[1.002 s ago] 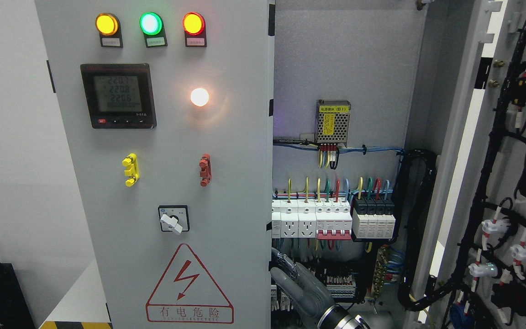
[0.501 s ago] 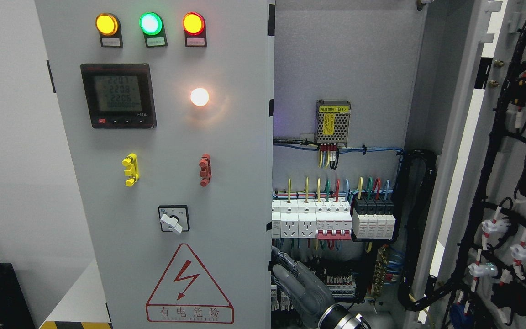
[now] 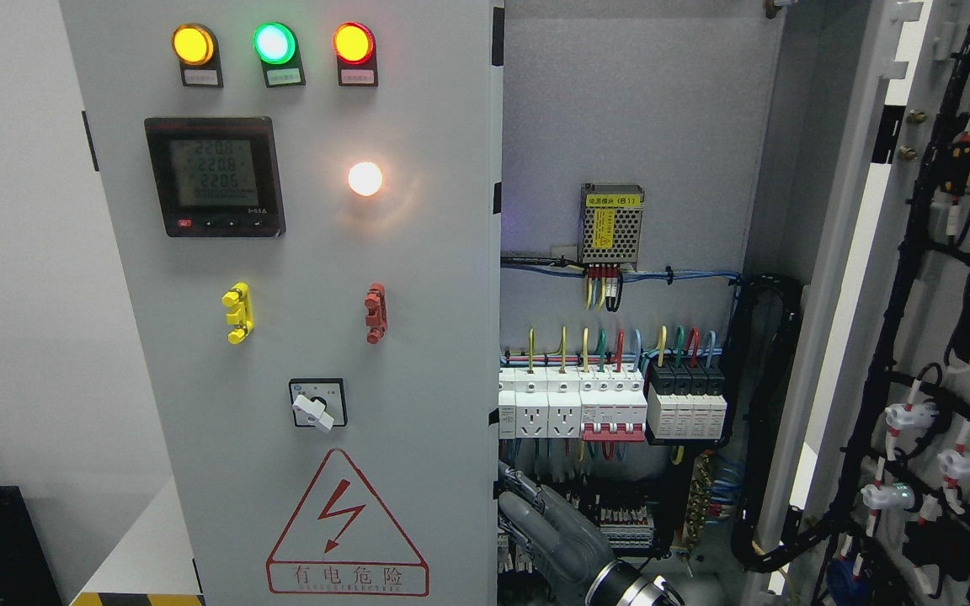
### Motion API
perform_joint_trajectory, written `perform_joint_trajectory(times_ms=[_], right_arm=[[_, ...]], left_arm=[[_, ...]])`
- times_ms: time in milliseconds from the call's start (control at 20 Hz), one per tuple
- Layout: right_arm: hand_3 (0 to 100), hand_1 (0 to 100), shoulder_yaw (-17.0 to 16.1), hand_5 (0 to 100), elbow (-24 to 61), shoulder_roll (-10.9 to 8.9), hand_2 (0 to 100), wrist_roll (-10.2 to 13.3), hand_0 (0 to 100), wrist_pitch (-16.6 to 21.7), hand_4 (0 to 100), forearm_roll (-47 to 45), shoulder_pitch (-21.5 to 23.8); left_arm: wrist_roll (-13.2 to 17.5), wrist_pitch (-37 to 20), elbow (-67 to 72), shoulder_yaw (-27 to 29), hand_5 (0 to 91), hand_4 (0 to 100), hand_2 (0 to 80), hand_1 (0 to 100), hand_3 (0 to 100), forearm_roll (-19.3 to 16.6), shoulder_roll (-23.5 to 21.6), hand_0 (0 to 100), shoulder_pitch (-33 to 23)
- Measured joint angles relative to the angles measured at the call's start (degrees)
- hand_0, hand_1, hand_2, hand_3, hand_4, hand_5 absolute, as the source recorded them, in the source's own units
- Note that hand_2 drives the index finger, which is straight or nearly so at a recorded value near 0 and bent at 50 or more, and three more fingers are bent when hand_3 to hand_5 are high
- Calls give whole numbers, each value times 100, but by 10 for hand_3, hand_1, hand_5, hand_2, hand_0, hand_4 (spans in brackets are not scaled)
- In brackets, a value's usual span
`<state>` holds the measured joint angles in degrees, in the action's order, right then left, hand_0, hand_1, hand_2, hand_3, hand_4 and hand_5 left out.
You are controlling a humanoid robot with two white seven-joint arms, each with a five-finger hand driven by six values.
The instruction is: Open door with both hands
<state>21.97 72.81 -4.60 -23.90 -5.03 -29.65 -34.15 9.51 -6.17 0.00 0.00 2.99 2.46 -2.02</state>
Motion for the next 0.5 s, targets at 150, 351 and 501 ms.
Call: perform_joint_trajectory(times_ms=[150, 351, 501], right_arm=[[0, 389, -8, 0, -20, -2, 0, -133, 120, -9, 0, -1, -34], [0, 389, -5, 0, -44, 6, 0, -345, 120, -11, 0, -10, -75], [0, 389, -9, 0, -59, 11, 0, -350, 120, -11, 0, -23, -89]], left_arm=[[0, 0, 0, 0, 0, 0, 0, 389, 0, 0, 0, 120, 0], [0, 1, 0, 0, 0, 0, 0, 389, 0, 0, 0, 120, 0], [0, 2, 0, 0, 0, 0, 0, 389, 0, 0, 0, 120, -1]])
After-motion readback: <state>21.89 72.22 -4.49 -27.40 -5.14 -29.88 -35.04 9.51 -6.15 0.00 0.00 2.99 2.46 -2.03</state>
